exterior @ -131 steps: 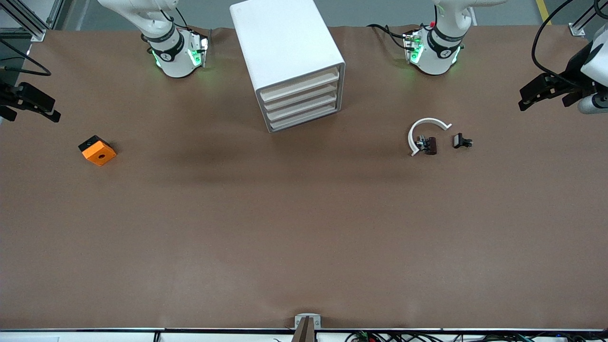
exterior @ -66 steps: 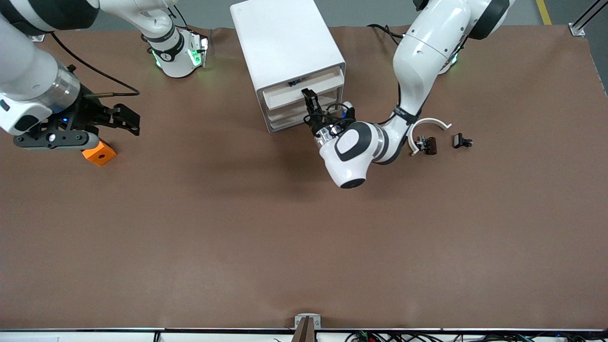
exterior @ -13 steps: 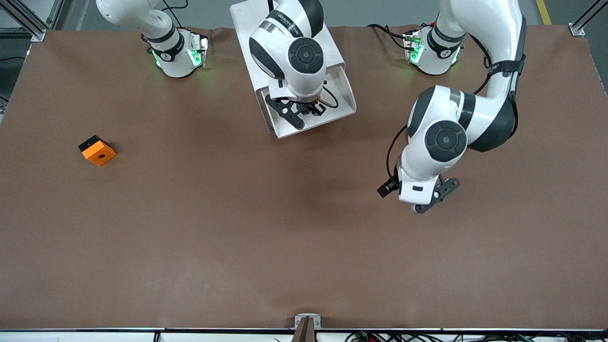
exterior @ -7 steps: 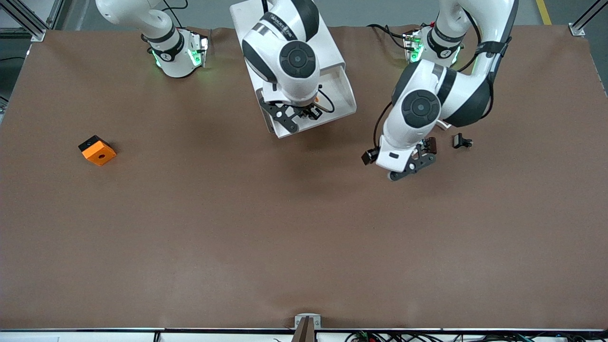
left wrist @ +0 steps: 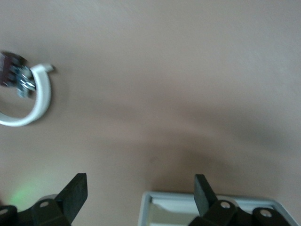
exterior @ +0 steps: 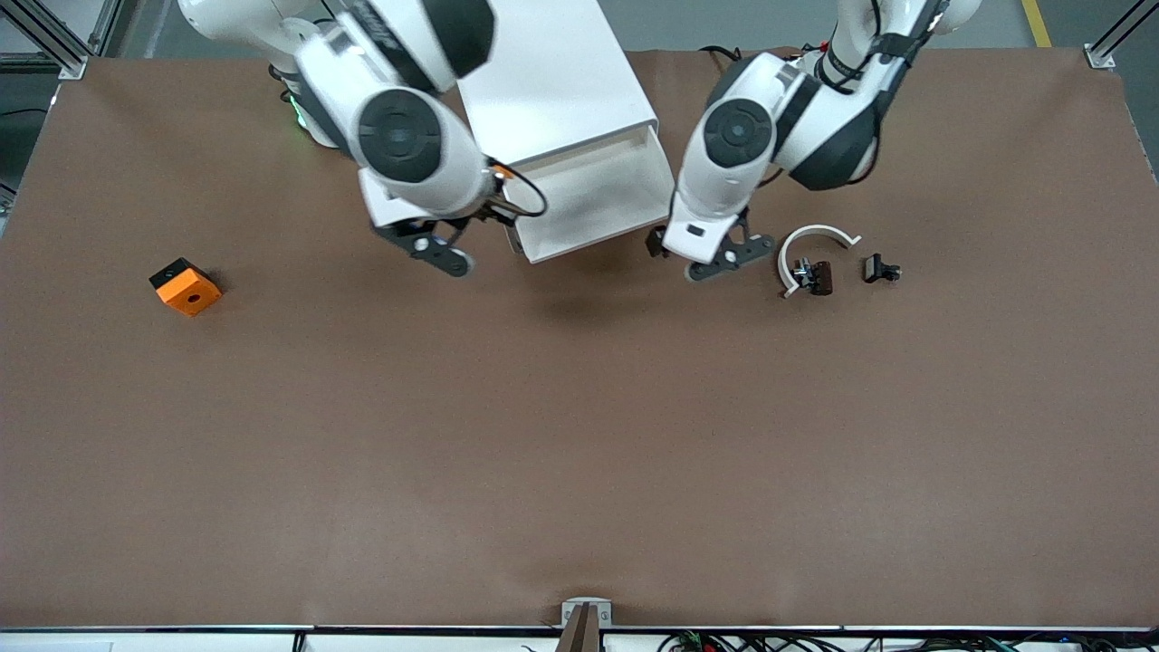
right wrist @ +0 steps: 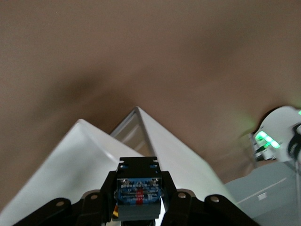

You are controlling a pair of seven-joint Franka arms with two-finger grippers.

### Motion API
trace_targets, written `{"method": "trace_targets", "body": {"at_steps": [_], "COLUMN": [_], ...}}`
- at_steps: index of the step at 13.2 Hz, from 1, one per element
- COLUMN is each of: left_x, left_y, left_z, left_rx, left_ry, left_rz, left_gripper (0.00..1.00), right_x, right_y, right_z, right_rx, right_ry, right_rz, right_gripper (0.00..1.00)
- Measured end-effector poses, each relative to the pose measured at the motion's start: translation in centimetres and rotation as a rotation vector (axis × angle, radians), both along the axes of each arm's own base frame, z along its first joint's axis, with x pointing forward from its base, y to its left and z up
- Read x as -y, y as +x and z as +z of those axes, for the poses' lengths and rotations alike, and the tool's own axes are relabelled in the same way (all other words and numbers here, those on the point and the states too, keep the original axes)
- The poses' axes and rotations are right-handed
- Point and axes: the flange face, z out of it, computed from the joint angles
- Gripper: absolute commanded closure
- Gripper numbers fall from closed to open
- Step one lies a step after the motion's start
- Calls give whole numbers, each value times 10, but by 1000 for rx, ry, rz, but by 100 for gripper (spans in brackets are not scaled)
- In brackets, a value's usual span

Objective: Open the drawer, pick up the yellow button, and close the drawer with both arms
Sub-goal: 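Push the drawer shut with the left gripper while the right gripper carries the button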

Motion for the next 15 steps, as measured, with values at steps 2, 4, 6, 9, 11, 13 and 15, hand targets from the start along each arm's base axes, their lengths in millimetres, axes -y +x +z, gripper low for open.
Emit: {"method": "trace_targets", "body": {"at_steps": [2, 4, 6, 9, 11, 13, 15], "left_x": [17, 26, 41, 61, 69, 75, 81], "left_y": [-22, -35, -51, -75, -87, -97, -107], "left_z": [-14, -21, -20, -20, -21, -22, -23], "left_rx": [7, 7, -3, -26, -43, -69, -100], "left_ry": [-9, -14, -29, -48, -57, -73, -94], "left_rz": [-28, -52, -78, -115, -126, -123, -114], "left_gripper": [0, 0, 0, 0, 0, 0, 0], "right_x": [67, 139, 208, 292, 332, 374, 414], "right_y": [24, 47, 65, 81, 83, 83, 77], "right_z": [20, 19, -2, -45, -76, -113, -147], "right_rx": [13, 24, 16, 76, 137, 208, 265], "right_ry": [62, 92, 132, 124, 113, 102, 85], "right_rz": [123, 249, 307, 396, 438, 460, 468], "right_gripper": [100, 99, 99, 98, 97, 97, 97]}}
